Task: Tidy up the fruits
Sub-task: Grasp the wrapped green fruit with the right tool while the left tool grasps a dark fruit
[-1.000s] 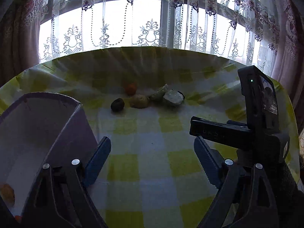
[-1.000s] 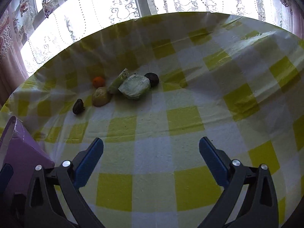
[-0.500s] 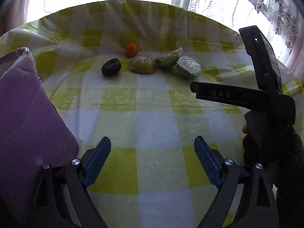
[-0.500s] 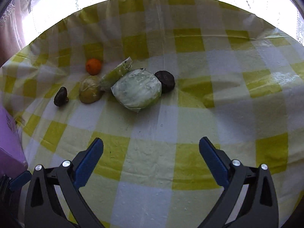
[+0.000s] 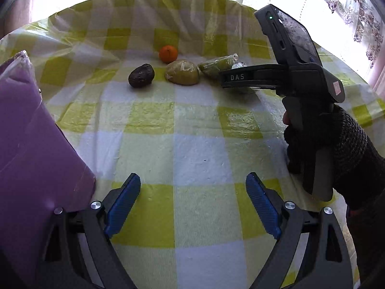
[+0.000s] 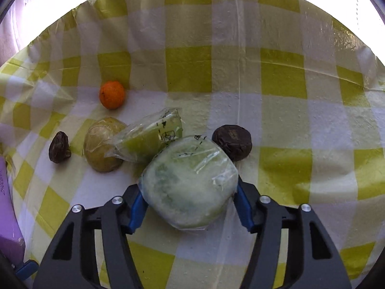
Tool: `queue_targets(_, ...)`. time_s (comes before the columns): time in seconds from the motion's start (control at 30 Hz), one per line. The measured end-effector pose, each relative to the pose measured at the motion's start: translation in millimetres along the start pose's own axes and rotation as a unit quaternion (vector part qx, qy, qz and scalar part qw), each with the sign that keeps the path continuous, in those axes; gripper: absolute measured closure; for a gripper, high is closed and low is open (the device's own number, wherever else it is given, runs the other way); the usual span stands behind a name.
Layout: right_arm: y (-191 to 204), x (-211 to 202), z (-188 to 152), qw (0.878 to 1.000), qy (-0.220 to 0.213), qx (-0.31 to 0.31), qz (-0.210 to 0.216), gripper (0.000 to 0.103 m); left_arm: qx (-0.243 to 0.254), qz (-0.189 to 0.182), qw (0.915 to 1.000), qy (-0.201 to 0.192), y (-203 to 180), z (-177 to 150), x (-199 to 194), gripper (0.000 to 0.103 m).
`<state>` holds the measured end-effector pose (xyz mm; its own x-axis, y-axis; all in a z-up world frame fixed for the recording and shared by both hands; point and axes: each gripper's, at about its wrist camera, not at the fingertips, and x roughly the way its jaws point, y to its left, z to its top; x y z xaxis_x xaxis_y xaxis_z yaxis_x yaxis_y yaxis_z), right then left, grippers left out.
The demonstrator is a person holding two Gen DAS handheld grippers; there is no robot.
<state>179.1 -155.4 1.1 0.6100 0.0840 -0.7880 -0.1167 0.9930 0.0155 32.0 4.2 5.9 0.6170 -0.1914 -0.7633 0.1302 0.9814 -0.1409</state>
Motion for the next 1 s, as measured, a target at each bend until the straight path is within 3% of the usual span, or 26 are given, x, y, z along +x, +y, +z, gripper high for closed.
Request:
queue_targets(0.17,-26,-34,-33,0.998,-0.017,0.067,-0.001,0.042,0.001,0.005,1.0,0.006,-1,3,5,0.016)
queue_targets(0.37,-68,-72,-81,0.985,-0.04,0.165,0.003,0.041,-0.002,0.011,0.9999,0.01,-1,4,7,0.016)
queue_targets(0.57,-95,-93,-106,0.97,-0.086,0.228,0.014,0.041,-0.048,0.014,0.9987,0.007,-10,30,27,0.017)
queue_targets(0.73,-119,-114,-120,0.946,-0.14,0.292,-0.004,0.041,0.023,0.024,0.9994,-0.014,-58,79,67,0.019)
queue_targets(0.9,-122,-115,-121,0.946,-0.145,0.292,0.0,0.041,0.117,0.018,0.9929,-0.009,-109,125,116,0.031)
queue_targets(1.0,-121,-114,-119,0.948,-0.141,0.285,0.005,0.041,0.127,0.011,0.9919,0.008,-122,147,142,0.043)
